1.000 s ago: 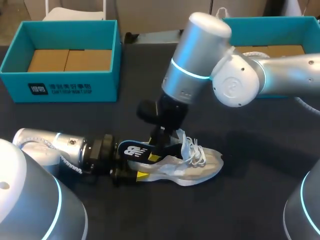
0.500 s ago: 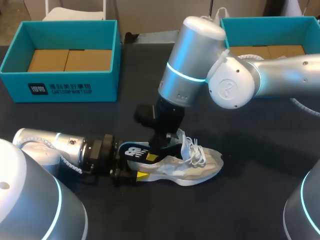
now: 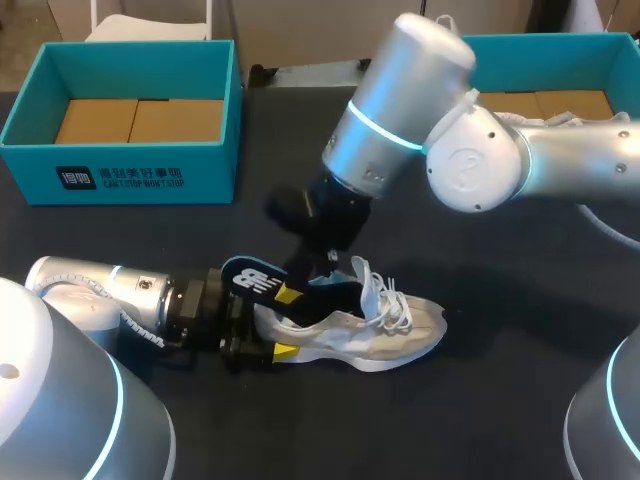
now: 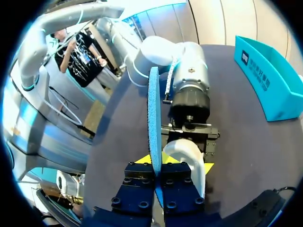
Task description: Take the shoe out of the shoebox, open the shoe tongue, remove and reinsert the insole, then place the shoe into the shoebox
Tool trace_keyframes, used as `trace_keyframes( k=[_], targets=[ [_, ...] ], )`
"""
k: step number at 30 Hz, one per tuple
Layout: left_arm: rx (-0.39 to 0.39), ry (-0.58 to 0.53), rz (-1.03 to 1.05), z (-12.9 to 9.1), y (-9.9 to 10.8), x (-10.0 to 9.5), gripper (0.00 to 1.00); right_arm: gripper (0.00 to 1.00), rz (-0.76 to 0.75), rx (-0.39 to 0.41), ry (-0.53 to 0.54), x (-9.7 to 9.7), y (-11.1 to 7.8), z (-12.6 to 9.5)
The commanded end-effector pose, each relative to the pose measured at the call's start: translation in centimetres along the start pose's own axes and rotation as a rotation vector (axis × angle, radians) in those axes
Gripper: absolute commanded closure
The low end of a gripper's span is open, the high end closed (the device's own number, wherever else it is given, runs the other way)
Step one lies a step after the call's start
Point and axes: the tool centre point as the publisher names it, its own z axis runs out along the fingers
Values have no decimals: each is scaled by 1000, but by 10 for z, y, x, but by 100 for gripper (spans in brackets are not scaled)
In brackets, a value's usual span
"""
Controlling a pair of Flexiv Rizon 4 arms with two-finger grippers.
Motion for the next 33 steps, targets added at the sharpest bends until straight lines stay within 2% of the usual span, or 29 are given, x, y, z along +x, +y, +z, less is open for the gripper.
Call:
trace_keyframes(
  k=[1, 8, 9, 13, 16, 18, 20, 33],
  targets=[
    [0, -2, 0, 0, 0, 0, 100, 100, 0, -12, -6, 3, -4, -1],
    [0, -2, 0, 0, 0, 0, 100, 100, 0, -12, -6, 3, -4, -1],
    [0, -2, 0, 0, 0, 0, 100, 100, -19, -47, 6, 7, 4, -1],
    [0, -2, 0, 0, 0, 0, 100, 100, -48, -43, -8, 7, 31, -11],
    [0, -2, 0, 0, 0, 0, 100, 100, -55, -45, -22, 5, 48, -28],
    [0, -2, 0, 0, 0, 0, 100, 100, -66, -82, -40, 7, 60, -45],
    [0, -2, 0, 0, 0, 0, 100, 100, -102, -158, -44, 10, 71, -61],
    [0, -2, 0, 0, 0, 0, 100, 100, -102, -158, -44, 10, 71, -61]
  ],
)
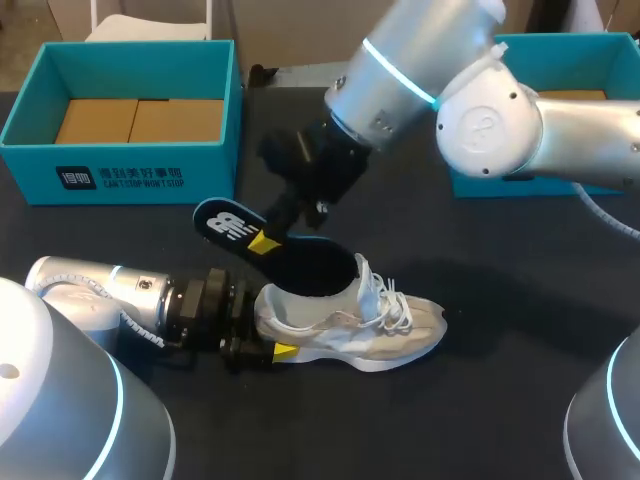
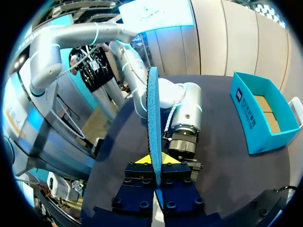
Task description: Take the shoe out of the shoebox, open the shoe tongue, remove and reinsert the insole, then place the shoe into the shoebox
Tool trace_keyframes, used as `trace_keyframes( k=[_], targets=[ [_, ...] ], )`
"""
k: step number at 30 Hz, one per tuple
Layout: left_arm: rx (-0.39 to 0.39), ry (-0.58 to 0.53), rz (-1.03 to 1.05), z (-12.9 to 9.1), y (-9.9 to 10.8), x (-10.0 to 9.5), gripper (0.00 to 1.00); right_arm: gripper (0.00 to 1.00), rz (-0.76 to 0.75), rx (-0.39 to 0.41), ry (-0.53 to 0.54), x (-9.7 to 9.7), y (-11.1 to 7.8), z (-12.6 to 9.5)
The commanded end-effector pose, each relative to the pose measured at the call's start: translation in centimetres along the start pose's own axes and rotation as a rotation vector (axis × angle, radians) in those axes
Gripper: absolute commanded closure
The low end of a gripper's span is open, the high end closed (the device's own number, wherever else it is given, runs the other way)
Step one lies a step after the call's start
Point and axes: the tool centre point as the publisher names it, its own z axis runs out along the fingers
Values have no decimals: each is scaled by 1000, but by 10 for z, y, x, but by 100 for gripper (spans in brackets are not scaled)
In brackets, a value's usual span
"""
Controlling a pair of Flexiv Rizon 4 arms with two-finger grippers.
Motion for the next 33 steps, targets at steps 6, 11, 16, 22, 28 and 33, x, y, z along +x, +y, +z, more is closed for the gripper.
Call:
trace_keyframes(
  k=[6, 11, 16, 22, 28, 33],
  targets=[
    [0, -2, 0, 0, 0, 0, 100, 100, -17, -31, -49, -6, 23, -14],
    [0, -2, 0, 0, 0, 0, 100, 100, -50, -120, -113, -8, 41, -52],
    [0, -2, 0, 0, 0, 0, 100, 100, -72, -162, -151, -10, 60, -89],
    [0, -2, 0, 0, 0, 0, 100, 100, -82, -199, -152, -11, 67, -102],
    [0, -2, 0, 0, 0, 0, 100, 100, -82, -199, -152, -11, 67, -102],
    [0, -2, 0, 0, 0, 0, 100, 100, -80, -223, -179, -9, 66, -110]
  ],
)
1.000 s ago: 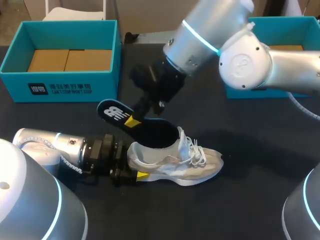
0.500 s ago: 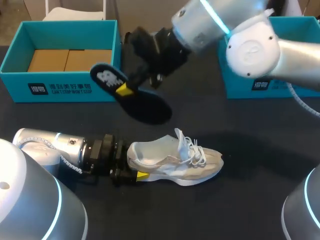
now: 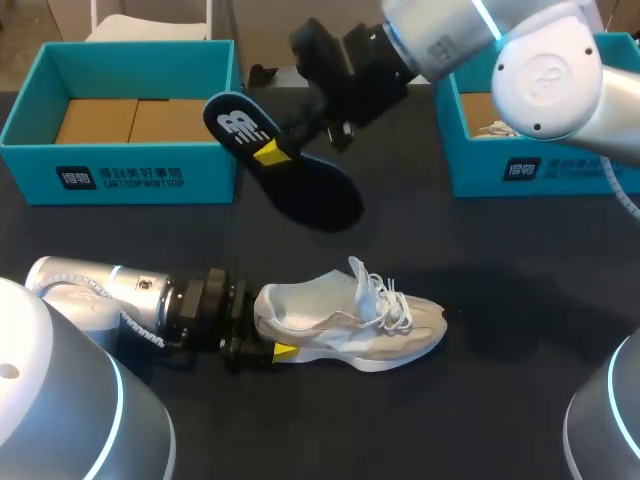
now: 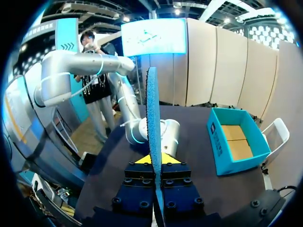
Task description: Take the shoe out of the shoebox, open the shoe tongue, remove and reinsert the insole, then place the shoe into the shoebox
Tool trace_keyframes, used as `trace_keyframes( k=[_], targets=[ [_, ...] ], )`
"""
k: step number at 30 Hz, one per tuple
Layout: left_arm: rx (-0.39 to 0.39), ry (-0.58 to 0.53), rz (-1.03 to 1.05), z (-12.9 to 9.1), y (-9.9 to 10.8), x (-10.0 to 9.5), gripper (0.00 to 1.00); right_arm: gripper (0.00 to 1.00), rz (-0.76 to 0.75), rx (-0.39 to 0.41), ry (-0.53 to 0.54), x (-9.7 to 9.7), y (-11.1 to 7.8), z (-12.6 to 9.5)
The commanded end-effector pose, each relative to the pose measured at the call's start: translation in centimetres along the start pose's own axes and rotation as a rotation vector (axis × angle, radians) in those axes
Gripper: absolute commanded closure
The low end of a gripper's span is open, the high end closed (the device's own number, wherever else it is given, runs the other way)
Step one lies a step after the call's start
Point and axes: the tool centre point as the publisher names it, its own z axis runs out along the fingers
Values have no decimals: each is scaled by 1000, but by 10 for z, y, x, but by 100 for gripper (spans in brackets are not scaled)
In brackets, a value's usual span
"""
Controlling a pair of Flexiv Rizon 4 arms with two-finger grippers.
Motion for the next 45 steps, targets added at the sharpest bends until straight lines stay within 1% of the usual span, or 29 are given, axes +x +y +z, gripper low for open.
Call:
trace_keyframes(
  k=[1, 4, 7, 8, 10, 11, 23, 24, 26, 27, 28, 29, 30, 32, 33, 34, 45],
  targets=[
    [0, -1, 0, 0, 0, 0, 100, 100, -1, -44, -57, 2, 3, -17],
    [0, -1, 0, 0, 0, 0, 100, 100, 8, -68, -116, 9, 9, -49],
    [0, -1, 0, 0, 0, 0, 100, 100, 18, -94, -146, 17, 14, -77],
    [0, -1, 0, 0, 0, 0, 100, 100, 8, -113, -144, 19, 16, -85],
    [0, -1, 0, 0, 0, 0, 100, 100, -13, -204, -138, 21, 18, -103],
    [0, -1, 0, 0, 0, 0, 100, 100, -3, -230, -122, 22, 18, -113],
    [0, -1, 0, 0, 0, 0, 100, 100, -3, -230, -122, 22, 18, -113],
    [0, -1, 0, 0, 0, 0, 100, 100, 2, -282, -158, 26, 17, -120],
    [0, -1, 0, 0, 0, 0, 100, 100, -6, -330, -216, 38, 19, -140],
    [0, -1, 0, 0, 0, 0, 100, 100, -14, -349, -239, 45, 22, -150],
    [0, -1, 0, 0, 0, 0, 100, 100, -16, -346, -248, 51, 24, -158],
    [0, -1, 0, 0, 0, 0, 100, 100, -19, -377, -267, 56, 26, -164],
    [0, -1, 0, 0, 0, 0, 100, 100, -11, -381, -278, 61, 28, -169],
    [0, -1, 0, 0, 0, 0, 100, 100, 6, -379, -277, 70, 32, -174],
    [0, -1, 0, 0, 0, 0, 100, 100, 12, -368, -248, 76, 36, -174],
    [0, -1, 0, 0, 0, 0, 100, 100, 51, -291, -205, 86, 39, -174],
    [0, -1, 0, 0, 0, 0, 100, 100, 51, -291, -205, 86, 39, -174]
  ],
)
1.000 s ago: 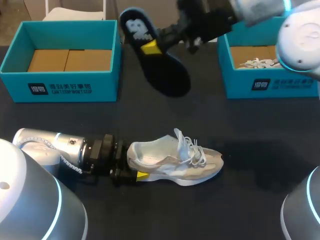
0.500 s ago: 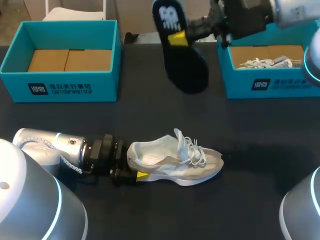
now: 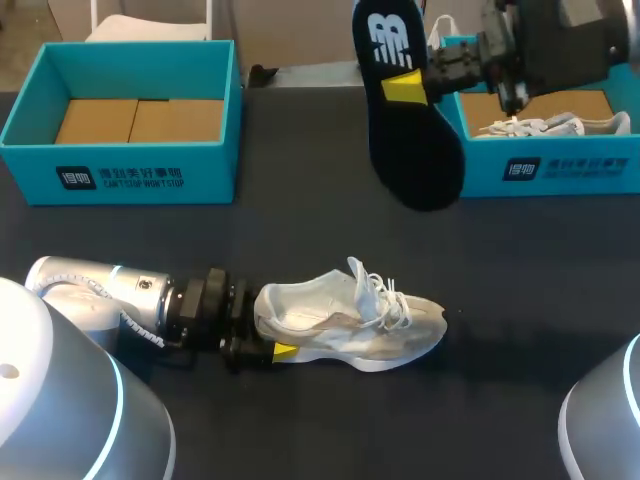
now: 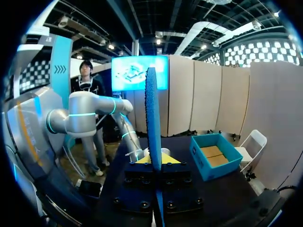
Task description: Take the shoe out of the shoebox, open the shoe tongue, remove and reinsert the insole, then place the shoe into the shoebox
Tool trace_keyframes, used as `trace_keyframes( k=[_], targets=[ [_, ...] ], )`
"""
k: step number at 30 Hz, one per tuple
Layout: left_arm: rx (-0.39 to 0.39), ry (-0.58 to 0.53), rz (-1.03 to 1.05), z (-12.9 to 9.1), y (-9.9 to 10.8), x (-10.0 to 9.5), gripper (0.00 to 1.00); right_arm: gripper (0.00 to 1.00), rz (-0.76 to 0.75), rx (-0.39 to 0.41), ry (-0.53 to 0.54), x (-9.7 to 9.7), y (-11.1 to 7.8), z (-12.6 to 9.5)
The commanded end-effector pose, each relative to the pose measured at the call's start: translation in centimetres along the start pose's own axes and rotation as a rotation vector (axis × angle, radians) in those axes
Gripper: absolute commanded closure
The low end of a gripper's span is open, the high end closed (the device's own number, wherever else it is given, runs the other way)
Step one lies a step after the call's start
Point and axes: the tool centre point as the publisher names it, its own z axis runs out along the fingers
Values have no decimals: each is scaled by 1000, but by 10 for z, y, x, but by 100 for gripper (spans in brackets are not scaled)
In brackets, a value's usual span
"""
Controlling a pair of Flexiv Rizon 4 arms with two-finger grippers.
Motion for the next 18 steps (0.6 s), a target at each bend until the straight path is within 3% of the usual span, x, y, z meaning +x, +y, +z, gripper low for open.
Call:
trace_keyframes(
  k=[1, 4, 8, 18],
  targets=[
    [1, -1, 0, 0, 0, 0, 100, 100, 1, 8, 2, -2, 2, 1],
    [1, -1, 0, 0, 0, 0, 100, 100, 19, -74, 12, 0, 4, -5],
    [1, -1, 0, 0, 0, 0, 100, 100, 41, -148, 6, 18, 4, -18],
    [1, -1, 0, 0, 0, 0, 100, 100, 131, -170, -22, 58, -4, -29]
  ],
)
